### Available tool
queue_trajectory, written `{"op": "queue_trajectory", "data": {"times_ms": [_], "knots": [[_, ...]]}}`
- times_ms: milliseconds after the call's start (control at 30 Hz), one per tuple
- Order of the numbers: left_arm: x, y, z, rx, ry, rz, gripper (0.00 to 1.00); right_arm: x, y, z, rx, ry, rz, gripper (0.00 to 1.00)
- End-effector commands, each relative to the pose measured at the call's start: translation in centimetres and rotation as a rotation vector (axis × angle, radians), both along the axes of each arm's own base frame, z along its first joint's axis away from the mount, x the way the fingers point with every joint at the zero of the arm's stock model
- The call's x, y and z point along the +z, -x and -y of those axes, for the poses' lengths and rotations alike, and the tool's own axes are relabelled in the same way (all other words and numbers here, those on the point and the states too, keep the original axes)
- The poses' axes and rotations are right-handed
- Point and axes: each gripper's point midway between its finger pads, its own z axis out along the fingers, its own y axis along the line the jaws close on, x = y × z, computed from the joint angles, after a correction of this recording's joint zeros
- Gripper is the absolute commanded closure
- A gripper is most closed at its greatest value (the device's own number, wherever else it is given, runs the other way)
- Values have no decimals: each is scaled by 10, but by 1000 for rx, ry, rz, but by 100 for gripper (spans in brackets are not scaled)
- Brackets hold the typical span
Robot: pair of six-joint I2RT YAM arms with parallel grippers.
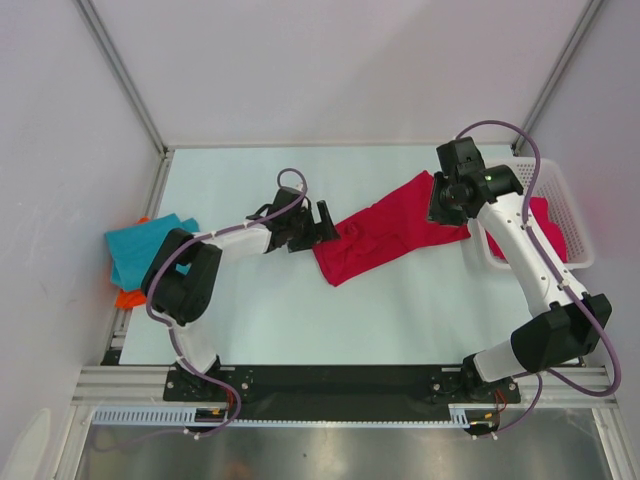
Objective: Fold and stack the t-shirts
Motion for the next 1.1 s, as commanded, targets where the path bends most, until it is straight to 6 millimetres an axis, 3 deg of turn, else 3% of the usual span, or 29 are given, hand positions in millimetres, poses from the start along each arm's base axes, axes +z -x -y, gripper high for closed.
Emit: {"op": "queue_trajectory", "data": {"times_ms": [0,367,500,567,800,967,1000,1067], "knots": [[19,-8,12,-19,61,60,0,11,3,3,6,2,39,66],[42,-6,1,20,55,107,0,10,5,5,1,5,36,66],[71,-9,-12,81,34,216,0,9,5,6,-3,8,35,67],[74,-11,-14,81,17,236,0,8,5,5,0,7,34,67],[41,-9,-2,22,20,159,0,6,5,3,5,3,30,68],[32,-12,8,4,53,151,6,6,4,8,-5,17,32,68],[30,-12,9,3,54,148,8,5,4,8,-5,18,27,68],[29,-12,12,-11,70,148,23,5,4,8,-5,18,27,68]]}}
